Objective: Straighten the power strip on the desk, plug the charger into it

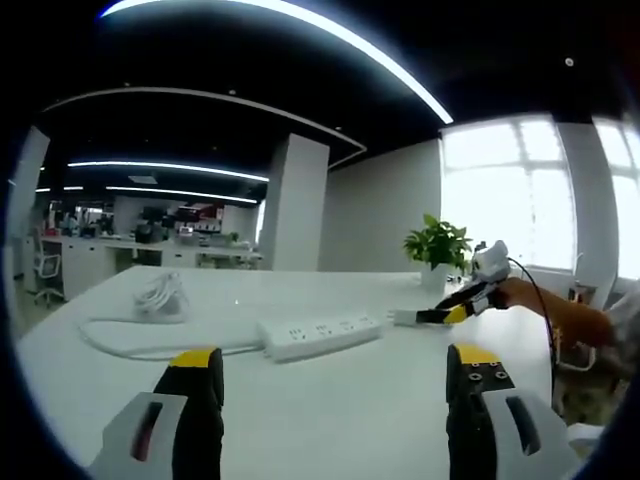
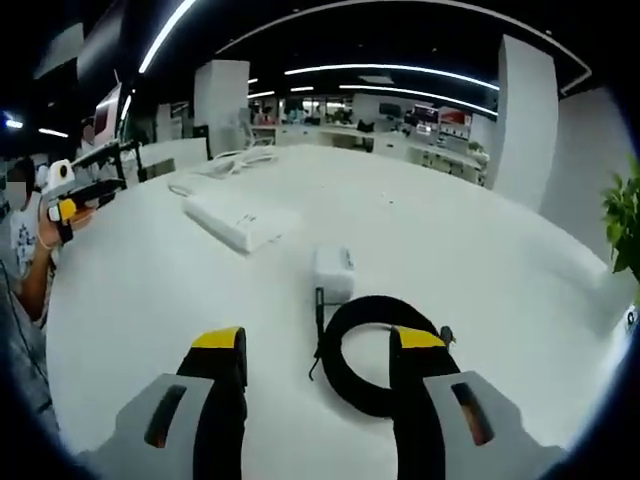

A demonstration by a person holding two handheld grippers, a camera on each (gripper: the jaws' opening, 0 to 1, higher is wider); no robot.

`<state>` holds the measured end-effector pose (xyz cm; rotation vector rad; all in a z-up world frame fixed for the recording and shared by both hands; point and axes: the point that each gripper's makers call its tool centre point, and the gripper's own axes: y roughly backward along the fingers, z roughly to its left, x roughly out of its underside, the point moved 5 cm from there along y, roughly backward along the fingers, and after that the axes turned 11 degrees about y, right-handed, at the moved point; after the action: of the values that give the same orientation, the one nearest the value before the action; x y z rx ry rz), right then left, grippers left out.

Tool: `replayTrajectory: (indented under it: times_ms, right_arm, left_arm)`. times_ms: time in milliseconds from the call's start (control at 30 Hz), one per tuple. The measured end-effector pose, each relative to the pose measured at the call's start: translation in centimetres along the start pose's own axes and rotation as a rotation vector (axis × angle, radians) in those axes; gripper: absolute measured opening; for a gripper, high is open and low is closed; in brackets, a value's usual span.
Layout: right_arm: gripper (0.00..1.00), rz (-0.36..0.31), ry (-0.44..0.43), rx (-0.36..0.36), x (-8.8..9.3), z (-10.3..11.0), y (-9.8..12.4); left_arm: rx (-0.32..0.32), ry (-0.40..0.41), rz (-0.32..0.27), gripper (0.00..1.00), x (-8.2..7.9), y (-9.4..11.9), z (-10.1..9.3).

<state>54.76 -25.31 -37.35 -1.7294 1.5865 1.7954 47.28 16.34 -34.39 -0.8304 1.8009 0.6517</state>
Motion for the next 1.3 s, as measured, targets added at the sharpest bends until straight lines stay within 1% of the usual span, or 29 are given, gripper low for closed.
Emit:
replayTrajectory:
  times_ms: [200,333,500,800,933,1000,1067,1133,1233,1300]
  right_arm:
    - [0.58,0.040,-0.024,-0.056,0.2,0.3,-0.3]
    - [0.58,0.090,-0.021,-0.086,0.6,0.5,-0.5]
    - [0.58,0.119,-0.005,-0.094,0.5,1.0,-0.4]
    - [0.57,0.170,0.012,-0.111,0.7,1.3,-0.5]
    - [0.54,0.190,0.011,-0.118,0.8,1.1,-0.5]
    - [0.50,0.198,0.012,-0.122,0.9,1.0,-0.5]
    - [0.47,0.201,0.013,-0.119,0.9,0.9,-0.5]
    - [0.46,0.203,0.005,-0.123,0.9,0.8,-0.5]
    - [0.43,0.228,0.015,-0.127,1.2,0.6,-0.6]
    - [0.42,0.241,0.020,-0.127,1.3,0.5,-0.6]
  left_arm:
    - [0.000,0.005,-0.002,0.94,0.0,0.0,0.0]
    - [0.004,0.008,0.000,0.94,0.1,0.0,-0.1]
    - [0.001,0.008,-0.003,0.94,0.0,0.0,0.0]
    - [0.002,0.012,-0.002,0.93,0.2,0.1,0.1]
    - [0.000,0.014,-0.003,0.93,0.2,0.1,0.2]
    - [0.001,0.016,-0.004,0.93,0.2,0.2,0.2]
    - [0.002,0.017,-0.004,0.93,0.2,0.2,0.2]
    - [0.002,0.018,-0.005,0.93,0.2,0.3,0.1]
    - [0.002,0.021,-0.009,0.93,0.1,0.4,0.2]
    - [0.001,0.021,-0.011,0.93,0.1,0.4,0.2]
